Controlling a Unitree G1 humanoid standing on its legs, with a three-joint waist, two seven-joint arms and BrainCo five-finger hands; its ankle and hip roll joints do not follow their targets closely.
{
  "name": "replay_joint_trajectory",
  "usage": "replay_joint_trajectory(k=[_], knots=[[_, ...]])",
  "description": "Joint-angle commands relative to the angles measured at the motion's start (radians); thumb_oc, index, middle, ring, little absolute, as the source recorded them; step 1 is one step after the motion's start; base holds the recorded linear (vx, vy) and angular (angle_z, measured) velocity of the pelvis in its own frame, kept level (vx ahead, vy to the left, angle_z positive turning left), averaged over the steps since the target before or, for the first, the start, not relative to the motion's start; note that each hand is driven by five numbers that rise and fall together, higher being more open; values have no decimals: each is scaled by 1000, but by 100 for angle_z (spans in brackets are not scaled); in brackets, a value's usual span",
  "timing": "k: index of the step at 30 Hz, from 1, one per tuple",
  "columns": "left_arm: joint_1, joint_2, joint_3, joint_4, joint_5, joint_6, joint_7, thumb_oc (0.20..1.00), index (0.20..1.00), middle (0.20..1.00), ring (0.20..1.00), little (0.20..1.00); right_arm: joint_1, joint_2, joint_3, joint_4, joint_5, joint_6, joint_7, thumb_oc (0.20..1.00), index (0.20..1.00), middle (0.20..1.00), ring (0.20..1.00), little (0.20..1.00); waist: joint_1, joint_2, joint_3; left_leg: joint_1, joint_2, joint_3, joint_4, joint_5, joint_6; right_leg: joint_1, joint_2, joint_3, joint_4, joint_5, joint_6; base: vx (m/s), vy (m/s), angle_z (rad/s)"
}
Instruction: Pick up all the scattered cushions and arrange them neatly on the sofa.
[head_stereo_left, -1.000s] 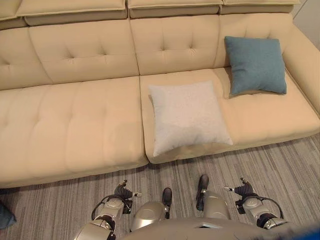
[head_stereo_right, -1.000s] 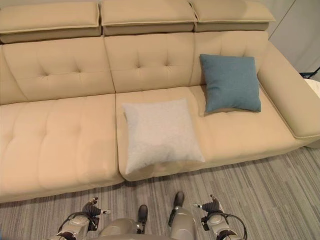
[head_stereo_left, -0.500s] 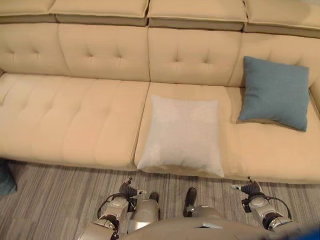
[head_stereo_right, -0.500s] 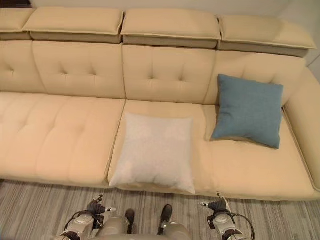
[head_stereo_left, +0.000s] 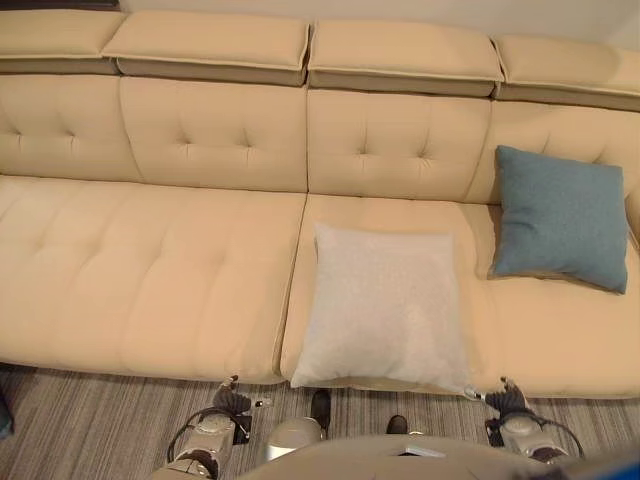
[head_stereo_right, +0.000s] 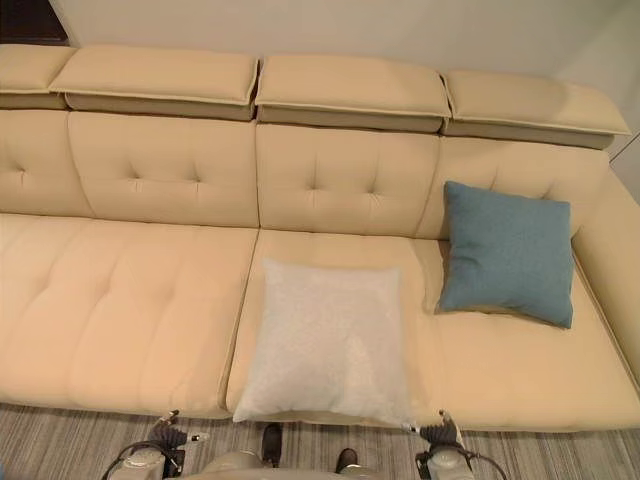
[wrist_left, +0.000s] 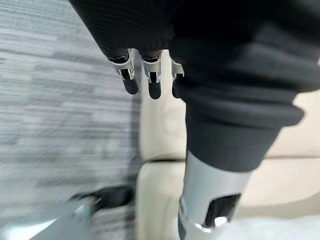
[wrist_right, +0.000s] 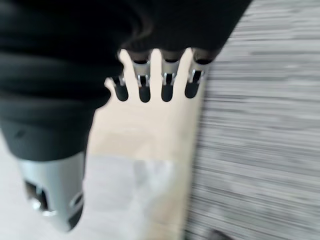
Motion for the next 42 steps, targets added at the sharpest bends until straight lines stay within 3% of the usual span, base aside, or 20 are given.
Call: replay_joint_trajectory(k=[1,9,14,19,26,37,42], knots=[[-61,-8,21,-23,-46,-36,47,1000,1000,1000,1000,1000,-40,-59,12,-32,59,-31,-36,1000,1000,1000,1000,1000,10,-18,21,-22,11,-36,55,-124,-37,-66,22,38,19,10,35,-42,-2,-4],[-190,11,3,-241,-163,-95,132,1000,1000,1000,1000,1000,-154,-89,6,-175,162,-67,-78,1000,1000,1000,1000,1000,3,-11,77,-125,22,-55,28,-81,-48,-192,30,46,12,40,36,-99,-18,-4],[-391,20,-89,-337,-276,-138,140,1000,1000,1000,1000,1000,-339,-66,56,-219,326,-106,-78,1000,1000,1000,1000,1000,-13,1,132,-277,17,-75,46,-43,-61,-339,23,46,32,72,29,-136,9,2],[-541,47,-157,-293,-282,-134,128,1000,1000,1000,1000,1000,-459,-72,100,-194,427,-126,-44,1000,1000,1000,1000,1000,-21,-2,148,-392,13,-77,120,-49,-66,-434,9,41,64,82,24,-88,7,8],[-619,46,-204,-239,-261,-122,116,1000,1000,1000,1000,1000,-527,-76,130,-183,464,-134,-23,1000,1000,1000,1000,1000,-33,-1,153,-470,10,-74,150,-46,-70,-506,-1,47,66,99,29,-44,18,-9],[-681,-41,-269,-222,-276,-118,107,1000,1000,1000,1000,1000,-619,-15,180,-208,508,-160,-22,1000,1000,1000,1000,1000,-42,9,185,-568,4,-74,151,-23,-72,-616,-9,58,68,123,35,-21,9,-1],[-685,-146,-251,-230,-439,-158,126,1000,1000,1000,1000,1000,-639,101,206,-298,620,-226,-15,1000,1000,1000,1000,1000,-47,7,188,-584,3,-81,141,-16,-72,-640,-5,60,59,132,36,0,0,0]])
